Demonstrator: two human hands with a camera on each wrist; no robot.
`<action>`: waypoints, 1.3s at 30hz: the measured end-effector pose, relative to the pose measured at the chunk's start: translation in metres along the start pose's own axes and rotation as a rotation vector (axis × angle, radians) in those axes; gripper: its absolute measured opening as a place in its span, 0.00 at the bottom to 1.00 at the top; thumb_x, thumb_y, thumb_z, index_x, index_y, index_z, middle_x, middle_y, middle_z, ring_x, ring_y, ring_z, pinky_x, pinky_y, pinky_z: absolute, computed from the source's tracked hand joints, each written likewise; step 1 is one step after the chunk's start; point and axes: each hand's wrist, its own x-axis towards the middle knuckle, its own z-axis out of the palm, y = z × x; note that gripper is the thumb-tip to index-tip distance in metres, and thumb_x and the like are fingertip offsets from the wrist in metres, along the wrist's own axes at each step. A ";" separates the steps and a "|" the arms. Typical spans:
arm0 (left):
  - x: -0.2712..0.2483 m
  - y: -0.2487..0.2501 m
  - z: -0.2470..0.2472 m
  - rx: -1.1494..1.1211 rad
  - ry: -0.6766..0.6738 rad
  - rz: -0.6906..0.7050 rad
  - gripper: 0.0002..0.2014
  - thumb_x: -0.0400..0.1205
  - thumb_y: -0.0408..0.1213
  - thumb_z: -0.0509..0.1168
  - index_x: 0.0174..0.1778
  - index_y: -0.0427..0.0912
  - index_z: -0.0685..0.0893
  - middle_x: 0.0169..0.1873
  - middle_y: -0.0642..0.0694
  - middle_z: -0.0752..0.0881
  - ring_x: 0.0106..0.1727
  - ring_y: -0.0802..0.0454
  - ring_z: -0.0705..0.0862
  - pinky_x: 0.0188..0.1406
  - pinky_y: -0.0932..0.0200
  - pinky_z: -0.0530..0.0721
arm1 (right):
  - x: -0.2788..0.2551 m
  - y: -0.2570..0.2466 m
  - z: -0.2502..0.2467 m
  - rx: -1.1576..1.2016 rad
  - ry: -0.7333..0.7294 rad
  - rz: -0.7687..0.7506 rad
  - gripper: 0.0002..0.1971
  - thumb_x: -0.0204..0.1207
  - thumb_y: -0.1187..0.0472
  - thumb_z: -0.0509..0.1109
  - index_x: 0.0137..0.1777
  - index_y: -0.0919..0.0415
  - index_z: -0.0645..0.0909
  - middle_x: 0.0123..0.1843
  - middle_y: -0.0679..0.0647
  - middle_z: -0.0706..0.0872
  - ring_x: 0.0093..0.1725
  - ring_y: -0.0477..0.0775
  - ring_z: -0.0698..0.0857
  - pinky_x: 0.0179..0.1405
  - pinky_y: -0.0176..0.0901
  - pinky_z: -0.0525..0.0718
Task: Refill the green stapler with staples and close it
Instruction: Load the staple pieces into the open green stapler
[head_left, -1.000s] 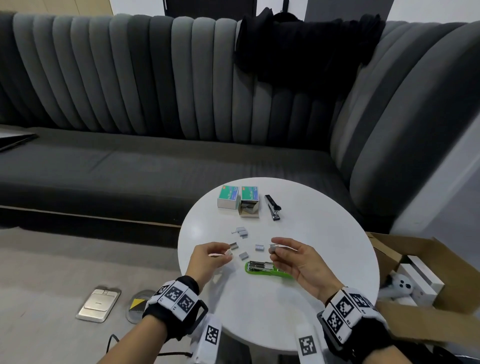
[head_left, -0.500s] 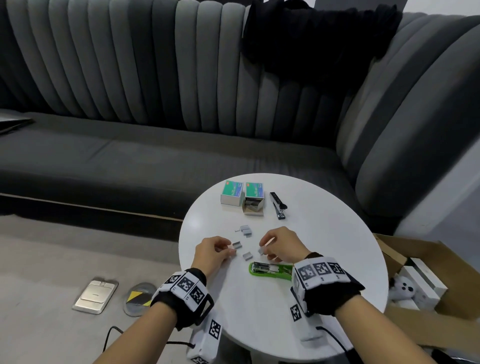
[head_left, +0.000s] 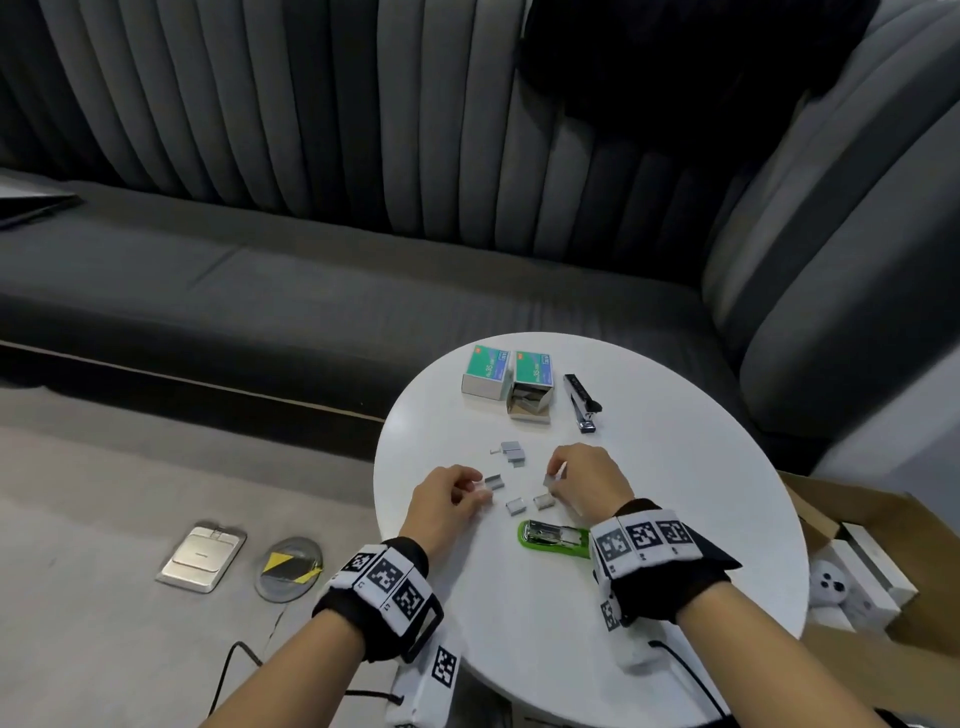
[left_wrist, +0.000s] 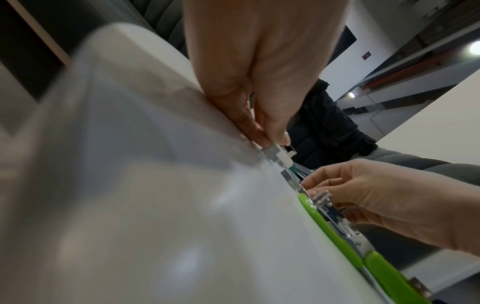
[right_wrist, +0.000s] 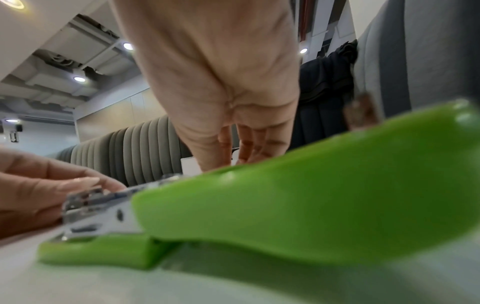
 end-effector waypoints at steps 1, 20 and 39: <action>0.000 0.000 0.000 0.001 -0.003 0.007 0.14 0.79 0.36 0.66 0.59 0.38 0.80 0.46 0.46 0.79 0.43 0.56 0.77 0.40 0.74 0.76 | 0.000 0.001 0.001 -0.010 -0.001 -0.007 0.08 0.76 0.62 0.67 0.52 0.63 0.84 0.57 0.60 0.86 0.57 0.59 0.82 0.54 0.45 0.79; -0.024 0.018 0.012 0.293 -0.275 0.110 0.21 0.73 0.42 0.72 0.63 0.54 0.80 0.59 0.43 0.72 0.65 0.48 0.65 0.60 0.66 0.61 | -0.052 0.015 -0.015 0.688 -0.143 -0.084 0.04 0.75 0.68 0.68 0.45 0.62 0.83 0.34 0.50 0.82 0.32 0.44 0.78 0.31 0.26 0.79; -0.027 0.015 0.021 0.353 -0.186 0.119 0.15 0.71 0.44 0.73 0.55 0.55 0.86 0.51 0.50 0.69 0.65 0.48 0.65 0.60 0.68 0.60 | -0.065 0.002 0.006 -0.050 0.001 -0.274 0.11 0.77 0.56 0.65 0.56 0.57 0.83 0.56 0.56 0.84 0.57 0.56 0.80 0.48 0.44 0.75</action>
